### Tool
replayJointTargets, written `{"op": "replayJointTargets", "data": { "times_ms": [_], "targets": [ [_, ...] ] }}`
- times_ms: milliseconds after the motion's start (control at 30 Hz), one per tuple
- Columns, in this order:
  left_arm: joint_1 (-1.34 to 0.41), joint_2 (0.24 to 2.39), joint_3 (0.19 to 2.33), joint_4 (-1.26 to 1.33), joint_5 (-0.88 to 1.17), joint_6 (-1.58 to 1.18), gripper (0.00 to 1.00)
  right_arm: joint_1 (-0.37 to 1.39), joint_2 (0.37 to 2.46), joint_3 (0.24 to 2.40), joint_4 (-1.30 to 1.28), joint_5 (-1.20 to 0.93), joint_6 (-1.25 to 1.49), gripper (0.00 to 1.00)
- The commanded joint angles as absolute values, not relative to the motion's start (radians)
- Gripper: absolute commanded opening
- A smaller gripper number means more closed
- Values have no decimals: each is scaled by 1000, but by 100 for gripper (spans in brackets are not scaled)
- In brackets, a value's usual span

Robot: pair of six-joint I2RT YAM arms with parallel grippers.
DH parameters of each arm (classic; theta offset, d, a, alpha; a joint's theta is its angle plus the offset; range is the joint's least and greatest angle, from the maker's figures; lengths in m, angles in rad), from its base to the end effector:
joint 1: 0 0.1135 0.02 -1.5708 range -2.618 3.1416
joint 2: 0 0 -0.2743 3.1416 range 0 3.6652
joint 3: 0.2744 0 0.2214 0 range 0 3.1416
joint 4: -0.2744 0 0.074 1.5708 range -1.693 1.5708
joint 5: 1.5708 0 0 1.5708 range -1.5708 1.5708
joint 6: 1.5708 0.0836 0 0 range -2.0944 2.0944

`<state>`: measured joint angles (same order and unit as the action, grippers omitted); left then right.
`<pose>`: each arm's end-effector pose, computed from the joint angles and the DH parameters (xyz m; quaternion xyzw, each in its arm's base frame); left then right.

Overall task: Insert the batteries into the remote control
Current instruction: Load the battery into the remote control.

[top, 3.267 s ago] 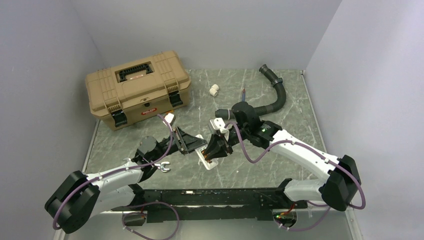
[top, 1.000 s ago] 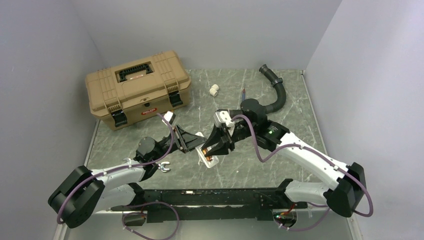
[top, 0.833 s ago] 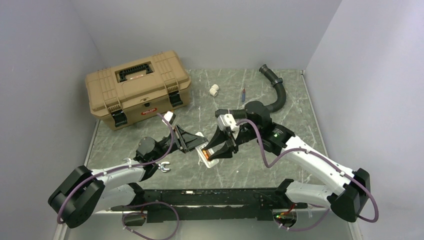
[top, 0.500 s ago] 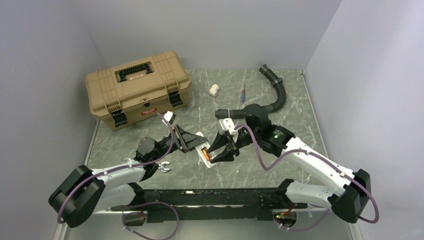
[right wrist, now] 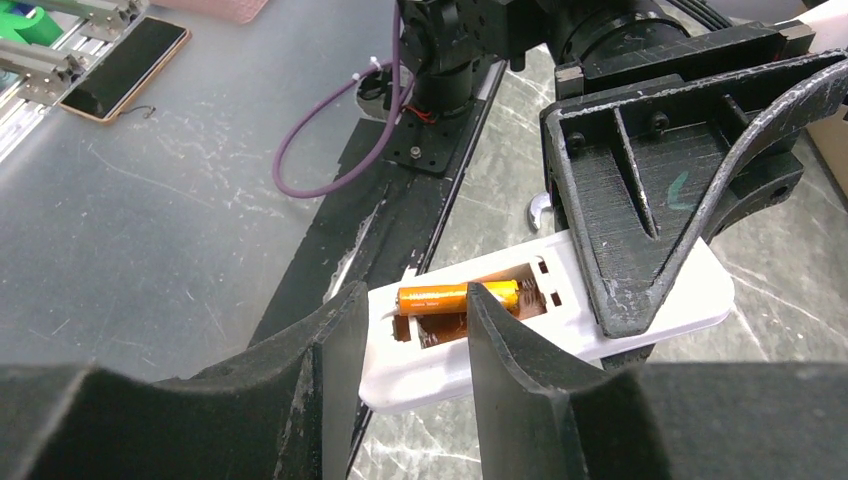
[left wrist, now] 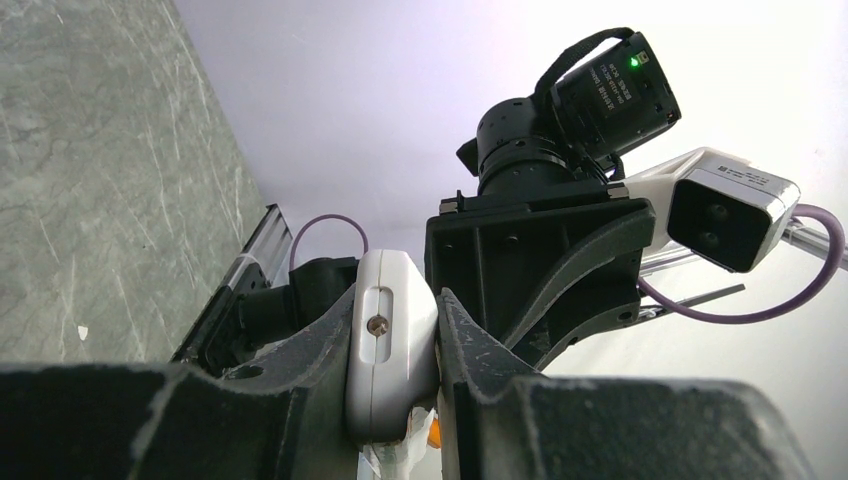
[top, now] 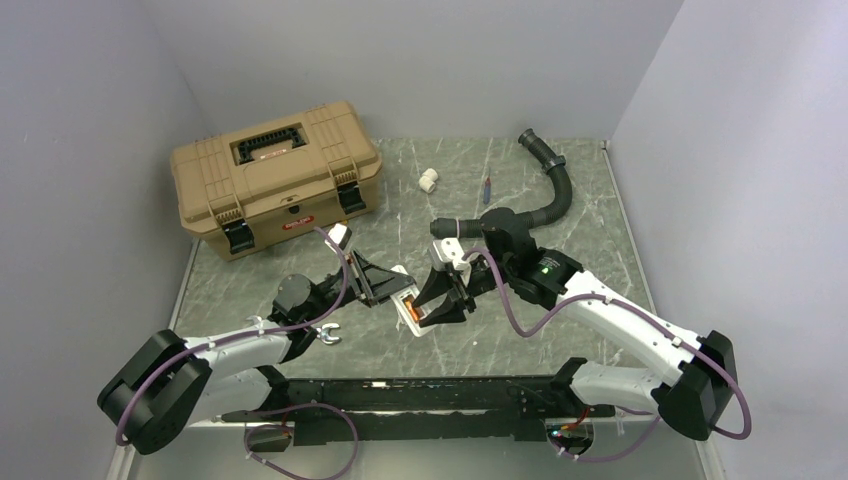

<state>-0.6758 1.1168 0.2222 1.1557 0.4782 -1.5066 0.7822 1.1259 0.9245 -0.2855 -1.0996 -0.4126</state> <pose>0.1500 -0.1696 0.2696 -0.0669 0.6172 -0.7502 0.2276 0.1048 0.2091 0.3249 -0.6337 0.4523 0.5208 0.3501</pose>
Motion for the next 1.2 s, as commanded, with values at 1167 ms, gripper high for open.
{"op": "replayJointTargets", "data": {
  "times_ms": [1167],
  "targets": [
    [-681, 1114, 237, 1255, 488, -1535, 0, 782, 1153, 955, -372, -1031, -528, 37]
  ]
}}
